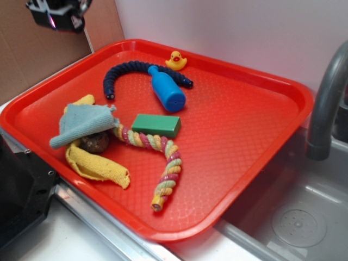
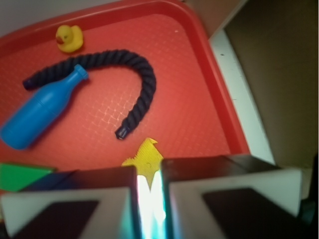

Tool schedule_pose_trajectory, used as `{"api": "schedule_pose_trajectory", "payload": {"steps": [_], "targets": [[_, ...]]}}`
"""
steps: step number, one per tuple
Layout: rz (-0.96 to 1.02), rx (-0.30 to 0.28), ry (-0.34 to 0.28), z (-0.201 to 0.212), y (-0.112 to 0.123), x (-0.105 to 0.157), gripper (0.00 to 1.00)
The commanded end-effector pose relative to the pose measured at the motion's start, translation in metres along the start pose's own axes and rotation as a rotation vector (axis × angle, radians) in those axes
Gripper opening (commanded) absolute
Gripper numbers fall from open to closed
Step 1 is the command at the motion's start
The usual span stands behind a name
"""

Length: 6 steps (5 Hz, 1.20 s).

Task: Grab the blue rope.

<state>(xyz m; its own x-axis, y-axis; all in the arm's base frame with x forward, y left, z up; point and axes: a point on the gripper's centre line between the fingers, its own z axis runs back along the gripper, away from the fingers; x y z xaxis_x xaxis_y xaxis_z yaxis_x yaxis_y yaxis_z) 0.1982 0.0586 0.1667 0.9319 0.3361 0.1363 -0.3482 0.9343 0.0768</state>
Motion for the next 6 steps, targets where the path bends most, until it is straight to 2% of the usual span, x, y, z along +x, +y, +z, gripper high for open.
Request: {"api": "schedule_pose_trajectory", "payload": {"steps": [1, 2, 3, 4, 5, 6], "targets": [[0.124, 0.038, -0.025, -0.054, 0.025, 0.025, 1.0], [0.109, 0.08, -0.022, -0.077, 0.02, 0.035, 1.0], [0.037, 0.036, 0.019, -0.115, 0.017, 0.043, 1.0], [-0.022, 0.044, 0.036, -0.132, 0.016, 0.047, 1.0], [-0.048, 0.077, 0.079, -0.146, 0.013, 0.05, 1.0], [-0.058, 0.068, 0.084, -0.152, 0.01, 0.049, 1.0]]}}
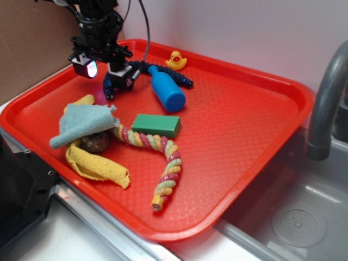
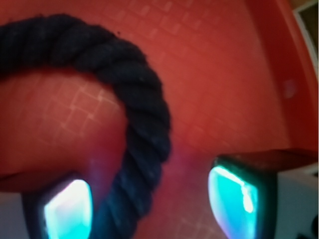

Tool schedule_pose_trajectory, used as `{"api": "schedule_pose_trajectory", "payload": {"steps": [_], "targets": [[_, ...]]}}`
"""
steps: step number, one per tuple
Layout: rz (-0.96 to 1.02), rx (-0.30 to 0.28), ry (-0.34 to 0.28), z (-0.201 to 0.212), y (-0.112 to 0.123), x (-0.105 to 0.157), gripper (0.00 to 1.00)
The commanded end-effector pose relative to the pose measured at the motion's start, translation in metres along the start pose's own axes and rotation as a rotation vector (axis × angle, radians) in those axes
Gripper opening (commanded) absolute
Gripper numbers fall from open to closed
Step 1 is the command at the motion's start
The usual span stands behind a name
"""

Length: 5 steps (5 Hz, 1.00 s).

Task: Grab the blue rope.

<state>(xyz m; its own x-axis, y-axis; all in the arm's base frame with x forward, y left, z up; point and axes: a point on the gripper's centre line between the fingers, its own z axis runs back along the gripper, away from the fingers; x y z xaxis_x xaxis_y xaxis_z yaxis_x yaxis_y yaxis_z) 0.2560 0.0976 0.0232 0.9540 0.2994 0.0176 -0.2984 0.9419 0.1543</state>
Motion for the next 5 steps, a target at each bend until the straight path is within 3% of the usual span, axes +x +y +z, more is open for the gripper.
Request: {"api": "schedule_pose_trajectory", "payload": {"steps": [1, 2, 3, 4, 5], "targets": [[0.012, -0.001, -0.034, -0.002, 0.004, -0.001, 0.54], [0.045, -0.041, -0.045, -0.001, 0.007, -0.005, 0.0], [0.092, -0.091, -0.031, -0.008, 0.02, -0.02, 0.01], [0.146, -0.149, -0.003, -0.024, 0.034, -0.035, 1.0], [0.15, -0.152, 0.013, -0.028, 0.035, -0.037, 1.0]]}}
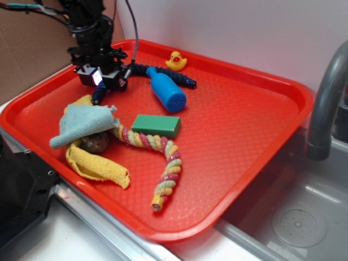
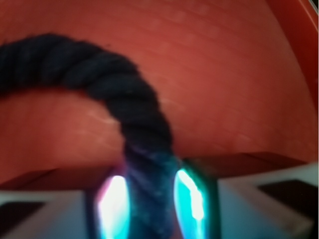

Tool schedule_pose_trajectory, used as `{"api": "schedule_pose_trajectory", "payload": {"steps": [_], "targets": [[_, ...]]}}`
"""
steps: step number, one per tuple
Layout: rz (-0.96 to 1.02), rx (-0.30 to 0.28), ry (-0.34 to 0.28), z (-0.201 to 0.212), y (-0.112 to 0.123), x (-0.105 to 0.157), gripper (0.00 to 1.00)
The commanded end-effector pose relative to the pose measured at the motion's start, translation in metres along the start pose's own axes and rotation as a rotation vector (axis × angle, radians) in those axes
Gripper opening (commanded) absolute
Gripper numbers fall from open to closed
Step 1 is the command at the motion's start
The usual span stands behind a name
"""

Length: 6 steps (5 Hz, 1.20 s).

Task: Grab the blue rope.

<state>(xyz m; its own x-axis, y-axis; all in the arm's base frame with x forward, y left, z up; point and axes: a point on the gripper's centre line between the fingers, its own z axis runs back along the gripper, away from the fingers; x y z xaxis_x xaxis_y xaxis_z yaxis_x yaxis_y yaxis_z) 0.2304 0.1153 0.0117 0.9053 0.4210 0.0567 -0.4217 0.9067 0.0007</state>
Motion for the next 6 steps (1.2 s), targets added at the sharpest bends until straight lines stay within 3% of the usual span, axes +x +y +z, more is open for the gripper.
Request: {"api": "schedule_pose_trajectory", "payload": {"steps": [1, 2, 4, 6], "targets": [[0.017, -0.005, 0.05, -0.012, 0.012, -0.016, 1.0], [0.013, 0.018, 0.056, -0.015, 0.012, -0.016, 0.0], [-0.012, 0.029, 0.033, 0.006, 0.006, -0.017, 0.0], [-0.081, -0.042, -0.038, 0.096, -0.013, -0.021, 0.0]]}}
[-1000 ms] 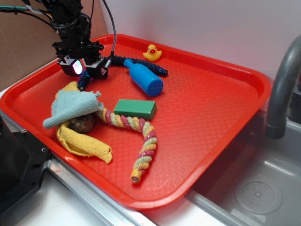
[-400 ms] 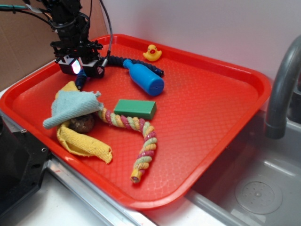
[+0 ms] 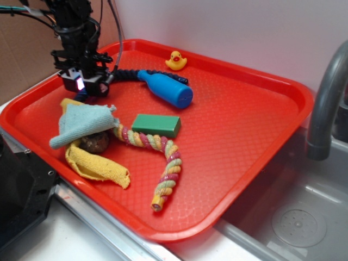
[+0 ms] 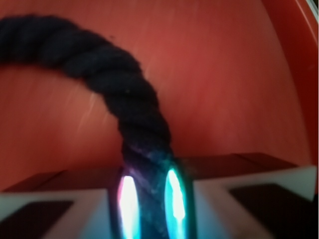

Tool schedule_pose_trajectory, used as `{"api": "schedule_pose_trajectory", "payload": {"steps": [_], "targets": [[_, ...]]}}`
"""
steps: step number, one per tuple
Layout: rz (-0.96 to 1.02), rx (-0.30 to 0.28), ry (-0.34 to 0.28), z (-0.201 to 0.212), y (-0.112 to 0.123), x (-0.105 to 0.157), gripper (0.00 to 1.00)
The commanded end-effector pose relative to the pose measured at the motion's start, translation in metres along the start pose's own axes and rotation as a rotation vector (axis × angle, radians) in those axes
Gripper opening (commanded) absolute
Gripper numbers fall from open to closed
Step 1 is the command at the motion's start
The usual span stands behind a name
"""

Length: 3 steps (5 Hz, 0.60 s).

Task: Grab the blue rope.

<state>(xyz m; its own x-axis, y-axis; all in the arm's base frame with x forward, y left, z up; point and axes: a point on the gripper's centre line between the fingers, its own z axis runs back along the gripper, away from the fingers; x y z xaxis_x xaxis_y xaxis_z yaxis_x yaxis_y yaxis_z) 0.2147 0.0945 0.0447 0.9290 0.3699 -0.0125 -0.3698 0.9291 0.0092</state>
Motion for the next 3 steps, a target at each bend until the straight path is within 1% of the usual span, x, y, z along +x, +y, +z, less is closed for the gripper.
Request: {"api": "schedule_pose_trajectory", "payload": {"steps": [1, 2, 3], "targets": [[-0.097, -0.09, -0.232, 0.111, -0.023, -0.015, 0.0], [-0.059, -0.077, -0.208, 0.161, -0.042, -0.023, 0.0], [-0.096, -0.065, -0.277, 0.21, -0.041, -0.04, 0.0]]}}
